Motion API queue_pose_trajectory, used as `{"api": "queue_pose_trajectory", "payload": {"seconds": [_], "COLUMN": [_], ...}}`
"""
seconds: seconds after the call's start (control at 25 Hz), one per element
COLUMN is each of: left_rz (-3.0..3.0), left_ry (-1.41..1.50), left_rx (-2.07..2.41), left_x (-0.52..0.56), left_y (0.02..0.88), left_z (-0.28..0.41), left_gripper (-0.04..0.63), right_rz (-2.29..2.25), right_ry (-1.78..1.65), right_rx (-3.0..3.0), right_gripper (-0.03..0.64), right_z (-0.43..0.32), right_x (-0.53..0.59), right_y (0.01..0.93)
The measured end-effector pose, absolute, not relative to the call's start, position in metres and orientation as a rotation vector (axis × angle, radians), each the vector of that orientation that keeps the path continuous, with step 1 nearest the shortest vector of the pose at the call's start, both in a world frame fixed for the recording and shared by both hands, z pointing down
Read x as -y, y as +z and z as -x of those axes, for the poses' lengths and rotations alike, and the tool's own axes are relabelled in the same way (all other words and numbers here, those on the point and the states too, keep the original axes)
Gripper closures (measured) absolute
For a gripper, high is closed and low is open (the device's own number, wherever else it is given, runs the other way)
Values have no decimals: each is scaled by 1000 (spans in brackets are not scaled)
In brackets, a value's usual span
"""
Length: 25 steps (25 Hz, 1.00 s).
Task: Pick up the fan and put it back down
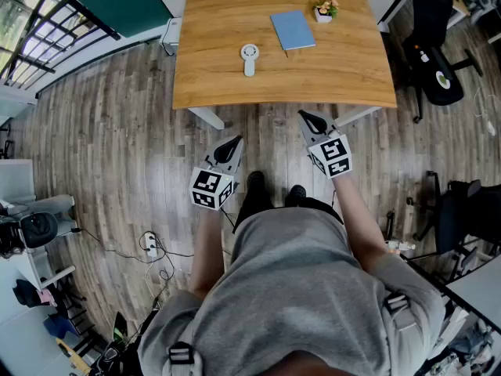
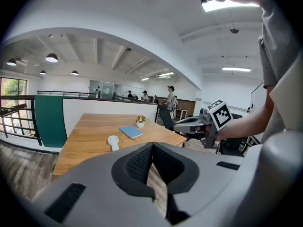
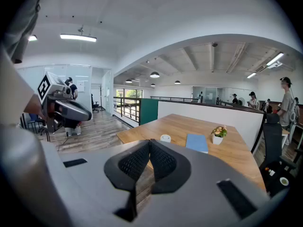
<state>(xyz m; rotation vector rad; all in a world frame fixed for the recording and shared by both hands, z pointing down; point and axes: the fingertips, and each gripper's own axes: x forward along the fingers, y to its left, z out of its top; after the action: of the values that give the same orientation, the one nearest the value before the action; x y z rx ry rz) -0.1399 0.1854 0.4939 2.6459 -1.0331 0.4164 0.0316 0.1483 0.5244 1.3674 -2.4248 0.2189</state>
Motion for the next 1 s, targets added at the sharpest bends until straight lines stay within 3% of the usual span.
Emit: {"api": "queue_pose_trajectory", "payload": {"seconds": [1.0], "left_rz": [-2707], "left_ry": [414], "left_rx": [940], "left_x": [-166], "left_y": [491], "left_z": [153], "left_gripper": [575], "right_rz": [-1493], "right_ry": [232], "right_rx": [2355], "right_gripper": [609], "right_z": [-24], "right_x": [-152], "right_y": [523]}}
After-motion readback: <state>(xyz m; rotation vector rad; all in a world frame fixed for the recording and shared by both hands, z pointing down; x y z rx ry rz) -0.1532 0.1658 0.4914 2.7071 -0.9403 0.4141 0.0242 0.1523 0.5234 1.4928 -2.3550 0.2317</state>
